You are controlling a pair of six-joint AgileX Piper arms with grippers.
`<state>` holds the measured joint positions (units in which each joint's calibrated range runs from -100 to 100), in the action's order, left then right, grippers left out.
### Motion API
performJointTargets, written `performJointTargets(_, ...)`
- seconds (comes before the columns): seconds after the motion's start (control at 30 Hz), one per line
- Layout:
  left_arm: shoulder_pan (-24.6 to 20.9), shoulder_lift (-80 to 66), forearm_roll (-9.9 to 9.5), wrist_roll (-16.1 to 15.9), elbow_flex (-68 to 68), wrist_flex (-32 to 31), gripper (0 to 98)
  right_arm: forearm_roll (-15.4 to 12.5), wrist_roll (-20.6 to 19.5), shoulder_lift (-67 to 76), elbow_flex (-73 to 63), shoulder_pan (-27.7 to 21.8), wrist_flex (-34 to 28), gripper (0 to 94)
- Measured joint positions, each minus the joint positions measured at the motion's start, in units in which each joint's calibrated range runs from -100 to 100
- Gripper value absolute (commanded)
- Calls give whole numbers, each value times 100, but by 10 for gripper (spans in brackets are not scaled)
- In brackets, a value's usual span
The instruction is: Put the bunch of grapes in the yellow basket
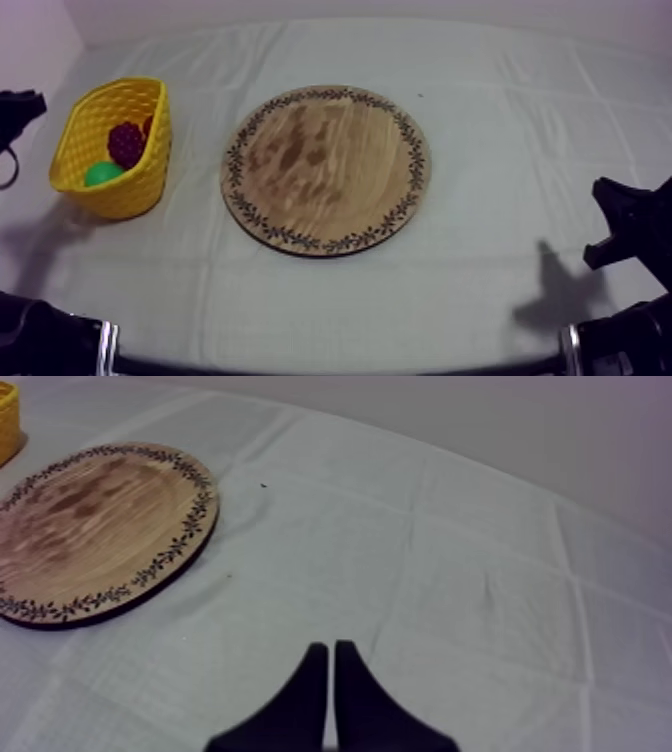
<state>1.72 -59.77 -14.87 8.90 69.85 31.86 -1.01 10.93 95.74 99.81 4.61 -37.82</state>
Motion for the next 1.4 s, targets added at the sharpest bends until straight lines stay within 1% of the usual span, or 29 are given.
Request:
performJointTargets(0.2, -26, -1344, 45, -84, 1198, -103, 0, 0, 0, 0, 0, 0, 0, 4)
performJointTargets(0.43, -86, -2595, 62, -223, 2261, -168, 0, 0, 18, 0, 0, 0, 0, 4)
performJointTargets(0.57, -91, -3070, 302, -441, 2666, -238, 0, 0, 7, 0, 0, 0, 0, 4)
performJointTargets(0.67, -112, -3366, 555, -691, 2831, -249, 0, 0, -4, 0, 0, 0, 0, 4)
performJointTargets(0.73, -140, -3545, 762, -890, 2915, -231, 0, 0, -4, 0, 0, 0, 0, 4)
performJointTargets(0.8, -163, -3691, 917, -1047, 2940, -170, 0, 0, -4, 0, 0, 0, 0, 4)
performJointTargets(0.9, -175, -3868, 1108, -1235, 2963, -89, 0, 0, -4, 0, 0, 0, 0, 4)
performJointTargets(0.97, -198, -3936, 1188, -1321, 2978, -22, 0, 0, -4, 0, 0, 0, 0, 4)
performJointTargets(1.03, -225, -3971, 1243, -1338, 2993, 8, 0, 0, -4, 0, 0, 0, 0, 4)
performJointTargets(1.4, -251, -3994, 1257, -1033, 3000, 32, 0, 0, -4, 0, 0, 0, 0, 4)
